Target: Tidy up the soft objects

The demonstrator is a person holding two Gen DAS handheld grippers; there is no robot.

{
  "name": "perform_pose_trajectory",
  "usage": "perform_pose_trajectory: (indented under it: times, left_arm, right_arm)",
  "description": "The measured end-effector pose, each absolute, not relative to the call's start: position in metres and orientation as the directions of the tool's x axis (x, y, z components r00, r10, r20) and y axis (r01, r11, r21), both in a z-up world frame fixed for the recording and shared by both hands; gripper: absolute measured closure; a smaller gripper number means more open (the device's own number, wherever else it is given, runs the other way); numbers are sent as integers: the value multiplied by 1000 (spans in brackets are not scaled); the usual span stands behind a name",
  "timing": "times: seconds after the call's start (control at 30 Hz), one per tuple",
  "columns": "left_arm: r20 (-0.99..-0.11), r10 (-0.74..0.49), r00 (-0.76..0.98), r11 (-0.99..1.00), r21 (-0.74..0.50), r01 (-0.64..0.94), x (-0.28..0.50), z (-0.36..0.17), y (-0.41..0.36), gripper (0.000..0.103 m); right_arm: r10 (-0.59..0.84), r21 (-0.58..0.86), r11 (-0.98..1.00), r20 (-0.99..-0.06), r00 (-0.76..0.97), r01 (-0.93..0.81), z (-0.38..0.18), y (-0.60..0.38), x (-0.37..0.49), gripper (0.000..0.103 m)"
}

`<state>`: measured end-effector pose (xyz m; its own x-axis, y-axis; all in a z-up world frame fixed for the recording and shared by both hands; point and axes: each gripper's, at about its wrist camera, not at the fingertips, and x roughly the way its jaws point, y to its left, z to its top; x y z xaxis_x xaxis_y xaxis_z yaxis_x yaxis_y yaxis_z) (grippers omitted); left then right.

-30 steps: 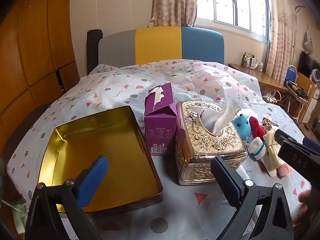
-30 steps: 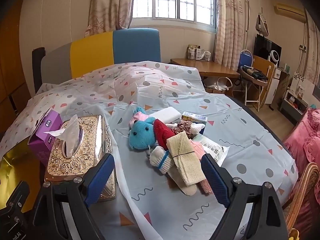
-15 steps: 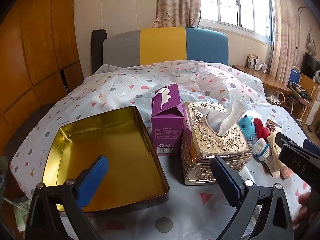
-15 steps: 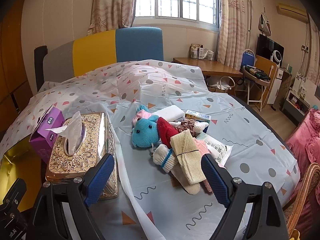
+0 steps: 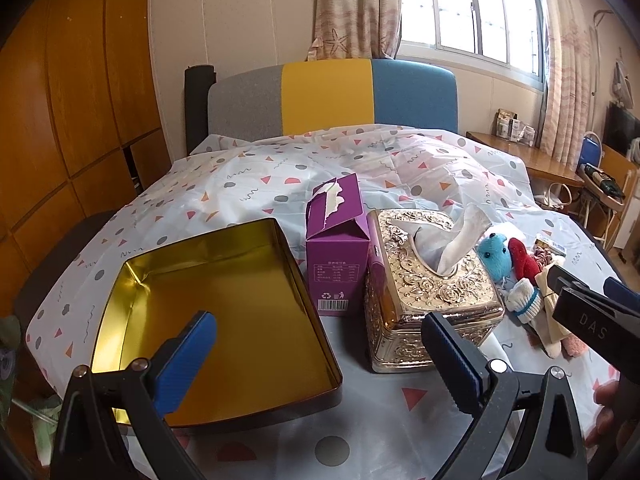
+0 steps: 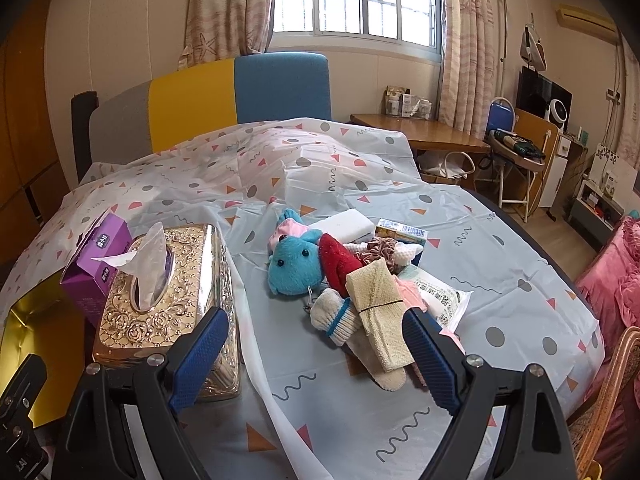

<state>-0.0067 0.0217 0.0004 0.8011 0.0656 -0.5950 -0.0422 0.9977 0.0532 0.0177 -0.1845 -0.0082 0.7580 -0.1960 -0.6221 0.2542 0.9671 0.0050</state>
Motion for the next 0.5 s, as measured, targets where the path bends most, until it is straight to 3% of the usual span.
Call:
perform_pose_trajectory:
  times: [0.5]
  left_arm:
    - [-591,72,804,997,57,-48,-11,1,22,0]
  right_arm:
    - [-200,3,966,-620,759,257,-7,-187,16,13]
